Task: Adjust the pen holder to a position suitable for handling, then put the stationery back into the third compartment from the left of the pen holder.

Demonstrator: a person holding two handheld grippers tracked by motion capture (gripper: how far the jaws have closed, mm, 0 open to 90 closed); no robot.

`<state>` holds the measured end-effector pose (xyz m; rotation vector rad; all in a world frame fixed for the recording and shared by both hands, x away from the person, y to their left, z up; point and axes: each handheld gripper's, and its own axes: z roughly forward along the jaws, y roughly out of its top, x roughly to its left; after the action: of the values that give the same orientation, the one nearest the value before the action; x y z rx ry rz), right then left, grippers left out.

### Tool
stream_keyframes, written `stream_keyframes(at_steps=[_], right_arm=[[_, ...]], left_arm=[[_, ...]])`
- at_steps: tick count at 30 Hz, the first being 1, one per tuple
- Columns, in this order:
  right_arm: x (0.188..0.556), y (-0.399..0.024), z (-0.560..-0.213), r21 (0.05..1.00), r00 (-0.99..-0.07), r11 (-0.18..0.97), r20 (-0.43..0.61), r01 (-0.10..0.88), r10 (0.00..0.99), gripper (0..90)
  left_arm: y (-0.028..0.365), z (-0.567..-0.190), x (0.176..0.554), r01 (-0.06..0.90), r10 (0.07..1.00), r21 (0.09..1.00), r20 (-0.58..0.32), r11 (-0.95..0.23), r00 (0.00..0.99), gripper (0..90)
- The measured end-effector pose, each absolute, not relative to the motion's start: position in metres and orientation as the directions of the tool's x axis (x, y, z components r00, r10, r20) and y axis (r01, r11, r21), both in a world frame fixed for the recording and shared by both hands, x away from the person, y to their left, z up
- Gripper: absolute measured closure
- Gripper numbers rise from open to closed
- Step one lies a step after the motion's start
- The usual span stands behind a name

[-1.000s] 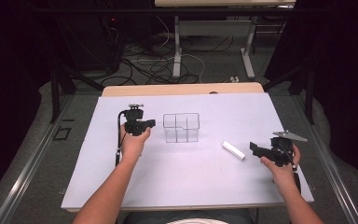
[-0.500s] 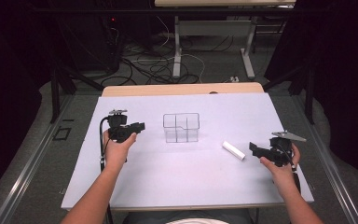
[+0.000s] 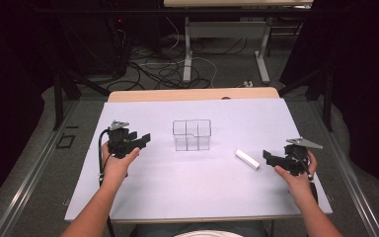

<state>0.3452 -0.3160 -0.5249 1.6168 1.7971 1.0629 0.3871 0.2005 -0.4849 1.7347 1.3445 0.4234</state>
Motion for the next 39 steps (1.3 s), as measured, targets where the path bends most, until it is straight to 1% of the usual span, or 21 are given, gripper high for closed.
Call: stream_keyframes(at_steps=[2,4,7,8,9,10,11,13,15,16,17,18,20,21,24,27,31,35,39], right_arm=[[0.345,-0.315,-0.524,0.808,-0.178,-0.006,0.137,0.589,0.974,12.3],[0.344,-0.315,-0.523,0.810,-0.184,-0.003,0.137,0.587,0.973,13.2],[0.345,-0.314,-0.522,0.811,-0.203,0.015,0.128,0.584,0.971,13.8],[0.345,-0.313,-0.521,0.811,-0.202,0.014,0.129,0.585,0.971,14.1],[0.346,-0.313,-0.521,0.813,-0.209,0.022,0.123,0.583,0.970,14.4],[0.346,-0.311,-0.520,0.812,-0.224,0.036,0.118,0.583,0.967,14.6],[0.346,-0.311,-0.520,0.812,-0.224,0.036,0.118,0.583,0.967,14.6],[0.348,-0.309,-0.519,0.812,-0.248,0.059,0.107,0.581,0.963,14.8],[0.349,-0.306,-0.519,0.808,-0.276,0.086,0.097,0.583,0.956,15.0],[0.350,-0.304,-0.519,0.804,-0.290,0.102,0.090,0.586,0.953,15.1],[0.351,-0.302,-0.519,0.803,-0.306,0.119,0.081,0.584,0.949,15.3],[0.352,-0.300,-0.519,0.801,-0.317,0.132,0.076,0.584,0.945,15.7],[0.355,-0.297,-0.519,0.800,-0.338,0.153,0.065,0.580,0.939,16.5],[0.356,-0.295,-0.518,0.799,-0.347,0.159,0.065,0.580,0.936,16.6],[0.362,-0.290,-0.517,0.795,-0.371,0.186,0.052,0.577,0.927,16.6],[0.368,-0.285,-0.516,0.780,-0.400,0.219,0.043,0.587,0.916,16.3],[0.375,-0.279,-0.515,0.751,-0.444,0.263,0.045,0.605,0.895,16.2],[0.381,-0.270,-0.512,0.712,-0.488,0.324,0.029,0.623,0.873,15.2],[0.387,-0.261,-0.508,0.669,-0.540,0.400,0.002,0.626,0.841,15.2]], left_arm=[[0.204,-0.483,0.383,0.598,0.900,0.801,-0.236,-0.034,0.366,37.3],[0.206,-0.482,0.380,0.578,0.894,0.815,-0.242,-0.024,0.378,33.5],[0.210,-0.482,0.376,0.571,0.887,0.821,-0.253,-0.014,0.386,33.4],[0.212,-0.481,0.374,0.566,0.888,0.824,-0.241,-0.026,0.391,32.5],[0.213,-0.481,0.373,0.564,0.895,0.825,-0.225,-0.035,0.384,27.9],[0.213,-0.482,0.372,0.564,0.900,0.825,-0.216,-0.040,0.379,25.4],[0.214,-0.483,0.371,0.568,0.898,0.822,-0.224,-0.035,0.380,25.4],[0.215,-0.487,0.370,0.560,0.893,0.827,-0.210,-0.055,0.398,24.9],[0.216,-0.492,0.371,0.560,0.890,0.825,-0.201,-0.072,0.410,18.2],[0.216,-0.495,0.372,0.565,0.886,0.823,-0.215,-0.062,0.410,15.8],[0.216,-0.497,0.372,0.570,0.885,0.820,-0.220,-0.060,0.411,15.8],[0.216,-0.500,0.372,0.563,0.888,0.824,-0.210,-0.065,0.410,15.0],[0.216,-0.502,0.372,0.557,0.898,0.825,-0.170,-0.096,0.407,7.4],[0.217,-0.504,0.371,0.554,0.896,0.824,-0.155,-0.115,0.415,5.1],[0.217,-0.507,0.367,0.546,0.891,0.830,-0.157,-0.115,0.426,0.3],[0.217,-0.508,0.365,0.541,0.888,0.833,-0.156,-0.117,0.433,0.3],[0.218,-0.511,0.363,0.524,0.883,0.839,-0.128,-0.146,0.451,0.3],[0.222,-0.515,0.361,0.528,0.887,0.839,-0.138,-0.132,0.441,0.3],[0.227,-0.517,0.357,0.523,0.890,0.841,-0.127,-0.138,0.439,0.3]])
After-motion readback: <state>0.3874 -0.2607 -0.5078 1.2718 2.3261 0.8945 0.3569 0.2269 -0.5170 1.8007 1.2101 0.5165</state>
